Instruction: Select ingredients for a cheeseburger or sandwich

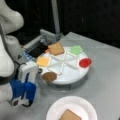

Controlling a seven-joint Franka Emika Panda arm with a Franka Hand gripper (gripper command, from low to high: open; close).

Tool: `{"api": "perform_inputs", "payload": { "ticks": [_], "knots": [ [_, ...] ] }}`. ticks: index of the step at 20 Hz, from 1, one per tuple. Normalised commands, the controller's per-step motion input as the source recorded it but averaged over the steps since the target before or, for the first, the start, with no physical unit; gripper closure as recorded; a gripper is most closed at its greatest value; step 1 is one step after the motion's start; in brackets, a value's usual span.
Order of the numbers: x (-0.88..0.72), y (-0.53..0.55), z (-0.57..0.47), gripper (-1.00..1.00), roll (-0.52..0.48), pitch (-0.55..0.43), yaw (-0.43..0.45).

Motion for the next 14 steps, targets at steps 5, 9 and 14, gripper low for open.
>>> {"api": "perform_inputs", "payload": {
  "ticks": [5,9,14],
  "knots": [
    [0.29,-0.08,-0.13,-1.0,0.293,-0.1,0.094],
    [0.25,-0.09,-0.17,-1.0,0.261,-0.112,0.082],
    [0.21,-0.13,-0.15,-1.0,0.25,-0.123,0.07]
  ]
}}
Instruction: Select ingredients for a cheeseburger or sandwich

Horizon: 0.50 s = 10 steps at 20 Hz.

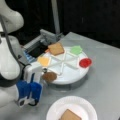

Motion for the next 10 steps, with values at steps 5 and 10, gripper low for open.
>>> {"api": "perform_inputs", "payload": {
  "ticks": [5,10],
  "knots": [
    [0.18,-0.07,-0.1,-1.0,0.24,-0.123,0.05],
    [0.15,-0.03,-0.1,-1.0,0.236,-0.117,0.021]
  ]
}}
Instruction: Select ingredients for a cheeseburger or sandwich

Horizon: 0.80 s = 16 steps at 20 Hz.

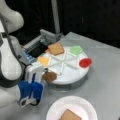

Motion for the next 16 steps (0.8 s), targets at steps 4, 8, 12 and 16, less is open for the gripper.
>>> {"api": "perform_inputs", "payload": {
  "ticks": [4,8,12,16],
  "knots": [
    [0.13,-0.01,-0.1,-1.0,0.224,-0.113,-0.009],
    [0.12,-0.01,-0.09,-1.0,0.21,-0.105,-0.032],
    [0.09,0.02,-0.06,-1.0,0.196,-0.095,-0.049],
    [0.08,0.04,-0.04,-1.0,0.184,-0.088,-0.059]
  ]
}}
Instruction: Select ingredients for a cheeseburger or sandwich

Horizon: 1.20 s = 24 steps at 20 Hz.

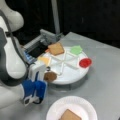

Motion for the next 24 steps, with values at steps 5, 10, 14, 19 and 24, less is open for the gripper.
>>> {"api": "perform_inputs", "payload": {
  "ticks": [5,10,14,19,24],
  "knots": [
    [0.06,0.03,-0.03,1.0,0.174,-0.078,-0.064],
    [0.04,0.02,-0.04,1.0,0.163,-0.072,-0.065],
    [0.02,-0.01,-0.05,1.0,0.151,-0.075,-0.047],
    [0.01,-0.04,-0.05,1.0,0.144,-0.071,-0.033],
    [0.02,-0.03,-0.05,1.0,0.137,-0.07,-0.032]
  ]
}}
